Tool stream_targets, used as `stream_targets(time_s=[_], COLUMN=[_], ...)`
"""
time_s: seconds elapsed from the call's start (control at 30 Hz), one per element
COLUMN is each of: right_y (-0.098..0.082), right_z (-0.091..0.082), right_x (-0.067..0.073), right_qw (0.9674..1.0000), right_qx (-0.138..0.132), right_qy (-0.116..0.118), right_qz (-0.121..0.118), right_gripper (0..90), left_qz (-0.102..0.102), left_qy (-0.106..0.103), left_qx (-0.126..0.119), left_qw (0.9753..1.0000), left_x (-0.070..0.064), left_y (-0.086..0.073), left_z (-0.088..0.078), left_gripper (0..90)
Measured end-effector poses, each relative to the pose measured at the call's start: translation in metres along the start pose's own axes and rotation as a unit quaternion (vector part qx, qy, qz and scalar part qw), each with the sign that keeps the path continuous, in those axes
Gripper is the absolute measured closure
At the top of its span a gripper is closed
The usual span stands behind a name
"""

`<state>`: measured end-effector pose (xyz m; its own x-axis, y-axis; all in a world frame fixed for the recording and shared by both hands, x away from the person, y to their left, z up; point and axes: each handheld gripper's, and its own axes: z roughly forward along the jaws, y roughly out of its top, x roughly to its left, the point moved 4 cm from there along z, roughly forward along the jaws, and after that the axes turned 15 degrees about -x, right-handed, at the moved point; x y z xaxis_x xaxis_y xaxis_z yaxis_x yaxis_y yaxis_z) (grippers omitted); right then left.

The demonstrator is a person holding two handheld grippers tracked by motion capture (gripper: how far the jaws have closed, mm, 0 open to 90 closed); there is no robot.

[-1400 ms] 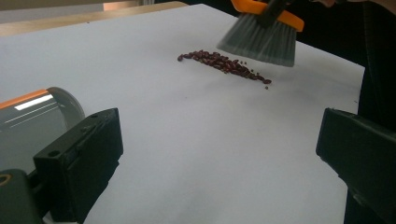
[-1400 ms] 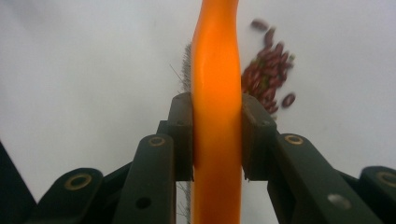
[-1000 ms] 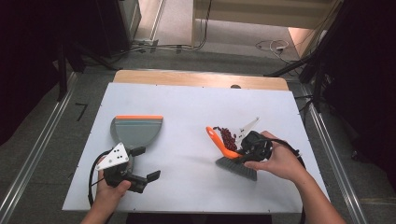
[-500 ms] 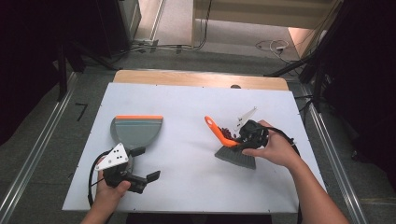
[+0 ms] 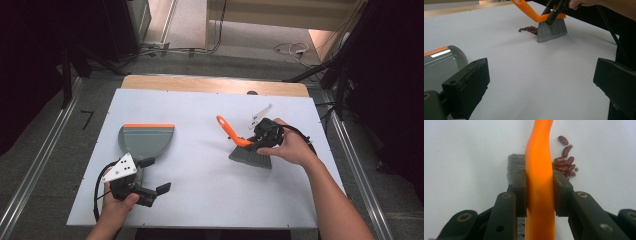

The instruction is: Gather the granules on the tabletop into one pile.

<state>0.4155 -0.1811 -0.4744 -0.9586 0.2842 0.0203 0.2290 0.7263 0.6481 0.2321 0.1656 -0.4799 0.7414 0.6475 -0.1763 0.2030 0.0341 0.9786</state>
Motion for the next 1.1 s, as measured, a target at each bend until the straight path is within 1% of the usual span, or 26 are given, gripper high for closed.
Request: stream_targets(time_s=[0.17,0.2,0.33,0.4,0.47,0.5,0.57,0.6,0.67,0.73,0.77,0.8,0.83,0.9,0.97,1.07,1.1], right_y=[0.005,0.006,0.007,0.008,0.009,0.010,0.011,0.011,0.011,0.012,0.012,0.012,0.012,0.011,0.011,0.011,0.011], right_z=[0.001,0.002,0.004,0.005,0.004,0.005,0.006,0.007,0.006,0.007,0.008,0.008,0.007,0.008,0.007,0.007,0.007], right_x=[-0.008,-0.009,-0.013,-0.017,-0.018,-0.021,-0.022,-0.023,-0.025,-0.028,-0.028,-0.029,-0.029,-0.032,-0.033,-0.035,-0.035], right_qw=[0.9999,0.9999,1.0000,0.9999,0.9998,0.9998,0.9998,0.9998,0.9997,0.9997,0.9996,0.9996,0.9997,0.9994,0.9993,0.9992,0.9991], right_qx=[0.000,-0.002,-0.002,-0.005,-0.003,-0.006,-0.007,-0.010,-0.011,-0.017,-0.020,-0.021,-0.020,-0.027,-0.030,-0.032,-0.031], right_qy=[-0.012,-0.009,-0.009,-0.010,-0.016,-0.017,-0.019,-0.015,-0.020,-0.020,-0.016,-0.018,-0.018,-0.020,-0.022,-0.022,-0.027], right_qz=[-0.001,-0.003,0.004,-0.001,0.008,0.000,0.005,0.003,0.001,-0.005,-0.004,-0.004,0.001,-0.004,-0.002,-0.003,-0.004], right_gripper=[67.1,67.1,67.1,67.1,67.1,67.1,67.1,67.1,67.1,67.1,67.1,67.0,67.1,67.0,67.0,67.0,67.0], left_qz=[0.001,0.000,0.000,0.000,0.001,0.001,0.001,0.000,0.000,0.000,0.000,0.000,0.001,0.001,0.001,0.001,0.001], left_qy=[-0.001,-0.001,0.000,0.000,0.000,0.000,0.000,0.000,0.001,0.001,0.001,0.001,0.000,0.000,0.000,0.001,0.001], left_qx=[0.000,0.000,0.000,0.001,0.001,0.001,0.001,0.001,0.001,0.001,0.001,0.001,0.001,0.001,0.001,0.001,0.001], left_qw=[1.0000,1.0000,1.0000,1.0000,1.0000,1.0000,1.0000,1.0000,1.0000,1.0000,1.0000,1.0000,1.0000,1.0000,1.0000,1.0000,1.0000], left_x=[0.000,0.000,0.000,0.000,0.001,0.001,0.001,0.001,0.001,0.001,0.001,0.001,0.001,0.001,0.000,0.001,0.001], left_y=[0.000,0.000,0.000,0.000,0.000,0.000,0.000,0.000,0.000,0.000,0.000,0.000,0.000,0.000,0.000,0.000,0.000], left_z=[0.000,0.000,0.000,0.000,0.000,0.000,-0.001,-0.001,-0.001,-0.001,-0.001,-0.001,-0.001,-0.001,0.000,0.000,0.000], left_gripper=[1.4,1.4,1.4,1.4,1.4,1.4,1.4,1.4,1.4,1.4,1.4,1.4,1.4,1.3,1.4,1.4,1.4])
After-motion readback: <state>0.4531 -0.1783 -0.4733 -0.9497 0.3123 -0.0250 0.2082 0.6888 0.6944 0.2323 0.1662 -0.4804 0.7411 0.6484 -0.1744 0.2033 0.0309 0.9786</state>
